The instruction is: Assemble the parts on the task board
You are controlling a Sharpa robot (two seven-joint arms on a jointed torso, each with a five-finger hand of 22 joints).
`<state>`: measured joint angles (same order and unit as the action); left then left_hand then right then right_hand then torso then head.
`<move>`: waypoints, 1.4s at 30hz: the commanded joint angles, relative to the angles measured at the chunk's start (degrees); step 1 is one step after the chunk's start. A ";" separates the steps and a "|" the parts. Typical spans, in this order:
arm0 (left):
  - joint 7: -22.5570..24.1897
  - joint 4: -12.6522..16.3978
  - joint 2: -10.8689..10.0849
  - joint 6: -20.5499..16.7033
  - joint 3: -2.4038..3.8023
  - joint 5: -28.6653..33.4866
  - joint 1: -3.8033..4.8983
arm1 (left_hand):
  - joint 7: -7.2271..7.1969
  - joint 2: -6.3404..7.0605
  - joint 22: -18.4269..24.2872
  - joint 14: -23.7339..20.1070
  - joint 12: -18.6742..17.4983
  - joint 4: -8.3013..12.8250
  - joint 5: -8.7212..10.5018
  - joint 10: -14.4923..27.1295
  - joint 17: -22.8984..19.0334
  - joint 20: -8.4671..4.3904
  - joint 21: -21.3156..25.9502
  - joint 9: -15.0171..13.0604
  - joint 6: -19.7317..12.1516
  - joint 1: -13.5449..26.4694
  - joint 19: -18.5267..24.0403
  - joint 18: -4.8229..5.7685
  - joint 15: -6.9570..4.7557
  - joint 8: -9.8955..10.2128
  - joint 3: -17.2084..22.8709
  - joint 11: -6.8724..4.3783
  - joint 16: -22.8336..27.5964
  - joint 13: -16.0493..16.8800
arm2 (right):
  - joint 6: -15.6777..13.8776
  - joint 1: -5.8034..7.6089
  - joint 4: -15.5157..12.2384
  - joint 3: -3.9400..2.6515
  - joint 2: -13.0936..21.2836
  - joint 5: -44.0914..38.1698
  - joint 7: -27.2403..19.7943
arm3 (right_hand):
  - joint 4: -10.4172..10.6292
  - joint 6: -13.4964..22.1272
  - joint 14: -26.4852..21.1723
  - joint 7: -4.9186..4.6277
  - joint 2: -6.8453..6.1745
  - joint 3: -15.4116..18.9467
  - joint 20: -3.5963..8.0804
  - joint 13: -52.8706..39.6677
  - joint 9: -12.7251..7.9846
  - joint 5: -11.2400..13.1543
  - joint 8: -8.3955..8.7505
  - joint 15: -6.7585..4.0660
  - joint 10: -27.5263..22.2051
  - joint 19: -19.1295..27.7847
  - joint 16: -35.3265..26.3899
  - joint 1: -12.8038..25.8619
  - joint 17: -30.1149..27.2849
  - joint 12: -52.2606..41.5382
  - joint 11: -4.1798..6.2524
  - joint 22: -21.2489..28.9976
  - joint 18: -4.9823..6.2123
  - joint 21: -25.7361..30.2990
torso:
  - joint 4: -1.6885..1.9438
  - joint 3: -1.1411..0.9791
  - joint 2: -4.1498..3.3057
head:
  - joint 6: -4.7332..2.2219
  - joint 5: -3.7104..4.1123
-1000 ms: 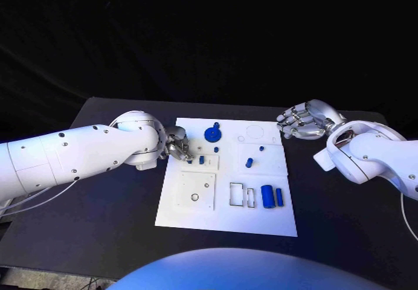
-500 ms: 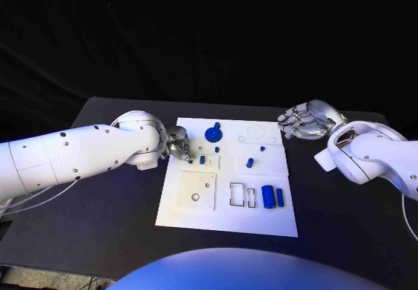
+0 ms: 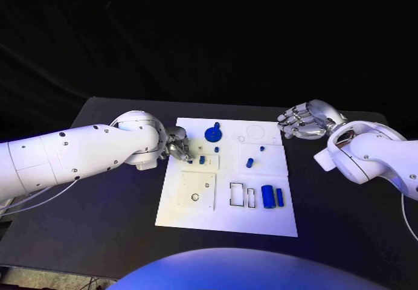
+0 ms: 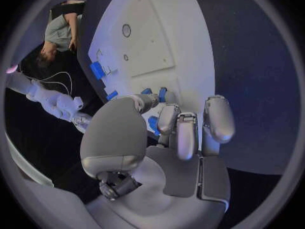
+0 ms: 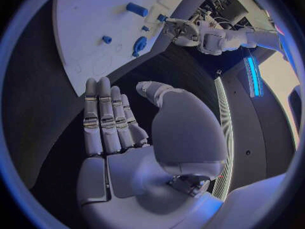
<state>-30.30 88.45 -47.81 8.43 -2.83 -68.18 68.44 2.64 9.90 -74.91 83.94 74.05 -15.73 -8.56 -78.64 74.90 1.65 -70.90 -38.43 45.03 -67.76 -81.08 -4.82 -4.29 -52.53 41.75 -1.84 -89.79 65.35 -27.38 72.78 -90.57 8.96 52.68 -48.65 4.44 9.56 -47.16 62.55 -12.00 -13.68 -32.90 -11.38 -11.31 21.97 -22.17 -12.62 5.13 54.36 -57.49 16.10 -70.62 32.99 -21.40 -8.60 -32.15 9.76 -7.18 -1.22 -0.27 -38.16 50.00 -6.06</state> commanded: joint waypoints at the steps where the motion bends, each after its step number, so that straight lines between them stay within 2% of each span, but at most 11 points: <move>1: 0.09 0.01 0.20 1.32 -0.05 1.39 -0.07 | -0.52 0.13 -4.37 6.06 -0.26 9.51 -0.46 -0.44 15.10 0.03 0.00 0.12 1.14 0.73 -0.30 0.56 -0.51 -0.26 9.69 0.12 -0.21 -0.15 | 0.30 -0.03 0.01 0.01 -0.06 0.06 -0.51 | -0.35 0.52 -0.09 -0.43 -0.01 -0.10 -0.35 0.10 -0.08 -0.26 0.02 0.48 0.04 -0.09 -0.23 0.44 -0.08 0.22 -0.23 0.11 0.57 0.28 | -0.02 0.01 -0.03 | 0.00 0.07; 10: 0.16 -0.24 0.35 0.95 -0.06 1.64 -0.07 | -0.61 0.48 -4.44 6.06 -0.49 8.72 -0.21 -0.48 15.10 0.01 0.05 0.39 1.49 2.05 -0.31 0.57 -0.55 0.00 9.24 0.10 -0.21 -0.40 | 0.46 -0.05 0.08 0.02 -0.07 0.16 -0.49 | -0.38 0.54 -0.11 -0.45 0.03 -0.10 -0.37 0.21 -0.11 -0.27 0.02 0.50 0.02 -0.08 -0.32 0.45 -0.11 0.26 -0.25 0.23 0.58 0.35 | 0.04 0.00 -0.05 | 0.00 0.16; 13: 0.18 -0.38 0.37 0.56 -0.06 1.75 -0.07 | -0.81 0.88 -4.48 6.06 -0.62 7.81 0.49 -0.52 15.10 -0.06 0.13 0.61 1.72 3.31 -0.32 0.56 -0.66 0.22 8.57 -0.03 -0.21 -0.52 | 0.44 -0.06 0.11 0.02 -0.10 0.22 -0.50 | -0.39 0.55 -0.12 -0.45 0.03 -0.10 -0.38 0.24 -0.12 -0.27 0.02 0.51 0.01 -0.07 -0.35 0.45 -0.12 0.27 -0.26 0.26 0.58 0.37 | 0.02 0.00 0.01 | 0.00 0.16; 16: 0.18 -0.53 0.38 0.03 -0.06 1.90 -0.07 | -1.01 1.52 -4.45 6.06 -0.81 5.65 1.99 -0.46 15.10 -0.22 0.45 1.31 1.84 5.55 -0.29 0.54 -0.82 1.08 6.68 -0.20 -0.21 -0.73 | 0.32 -0.07 0.13 0.02 -0.12 0.35 -0.54 | -0.44 0.61 -0.20 -0.49 0.05 -0.08 -0.43 0.40 -0.17 -0.27 0.03 0.56 -0.07 -0.03 -0.51 0.46 -0.17 0.34 -0.30 0.43 0.57 0.49 | 0.00 0.00 0.00 | 0.00 0.17; 21: 0.16 -0.73 0.43 -0.27 -0.06 1.99 -0.07 | -0.97 1.74 -4.49 6.06 -1.06 3.56 2.87 -0.20 15.10 -0.31 0.65 2.28 1.88 6.86 -0.32 0.54 -0.88 2.15 4.73 -0.18 -0.21 -1.01 | 0.27 -0.09 0.15 0.03 -0.13 0.46 -0.59 | -0.50 0.70 -0.33 -0.54 0.05 -0.03 -0.49 0.60 -0.24 -0.27 0.05 0.63 -0.17 0.05 -0.71 0.49 -0.24 0.42 -0.36 0.66 0.57 0.66 | 0.02 -0.01 0.00 | 0.00 0.20; 29: -0.10 -1.13 0.52 -0.19 -0.06 2.28 -0.07 | -0.93 2.23 -4.53 6.06 -1.08 1.35 4.43 -0.08 15.10 -0.31 0.89 3.09 2.38 7.75 -0.36 0.53 -0.89 2.74 2.23 -0.14 -0.21 -1.02 | 0.22 -0.10 0.18 0.03 -0.11 0.56 -0.64 | -0.52 0.74 -0.39 -0.57 0.06 -0.01 -0.52 0.69 -0.26 -0.27 0.06 0.66 -0.20 0.09 -0.80 0.51 -0.26 0.45 -0.39 0.76 0.56 0.74 | -0.02 -0.04 0.00 | 0.00 0.22; 39: -0.36 -1.40 0.64 0.35 -0.05 2.67 -0.07 | -0.86 2.57 -4.64 6.06 -1.12 -0.79 3.10 0.04 15.10 -0.34 1.08 3.70 2.74 8.32 -0.43 0.53 -0.90 3.04 -1.61 -0.08 -0.21 -1.06 | 0.24 -0.11 0.19 0.03 -0.09 0.58 -0.65 | -0.58 0.83 -0.54 -0.62 0.08 0.04 -0.59 0.92 -0.34 -0.26 0.07 0.74 -0.32 0.17 -1.04 0.54 -0.33 0.53 -0.46 1.03 0.56 0.93 | -0.03 -0.02 0.01 | 0.00 0.29; 42: -0.50 -1.51 0.67 0.57 -0.06 2.76 -0.07 | -0.81 2.38 -4.70 6.06 -1.13 -0.92 1.70 0.08 15.10 -0.34 1.21 4.02 2.91 8.89 -0.45 0.52 -0.89 3.21 -4.10 -0.04 -0.21 -1.07 | 0.25 -0.11 0.19 0.03 -0.08 0.60 -0.65 | -0.60 0.87 -0.61 -0.64 0.09 0.06 -0.62 1.01 -0.37 -0.26 0.07 0.77 -0.39 0.21 -1.13 0.55 -0.36 0.57 -0.49 1.14 0.56 1.01 | -0.03 -0.02 0.01 | 0.00 0.29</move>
<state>-30.62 86.93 -47.27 8.35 -2.89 -66.11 68.38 1.64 12.23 -74.90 83.95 73.20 -16.60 -6.59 -78.85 74.90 1.44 -70.05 -34.46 47.63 -59.40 -81.29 -4.82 -4.71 -49.53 38.07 -2.04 -89.79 64.32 -27.38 72.71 -90.36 8.99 52.62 -47.94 4.37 9.24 -46.78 62.13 -11.96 -13.73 -32.90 -11.59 -10.34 21.66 -22.17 -12.62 5.54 54.14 -57.29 15.09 -70.58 32.70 -21.16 -8.82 -31.06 9.76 -6.44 -1.24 -0.30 -38.15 50.00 -5.78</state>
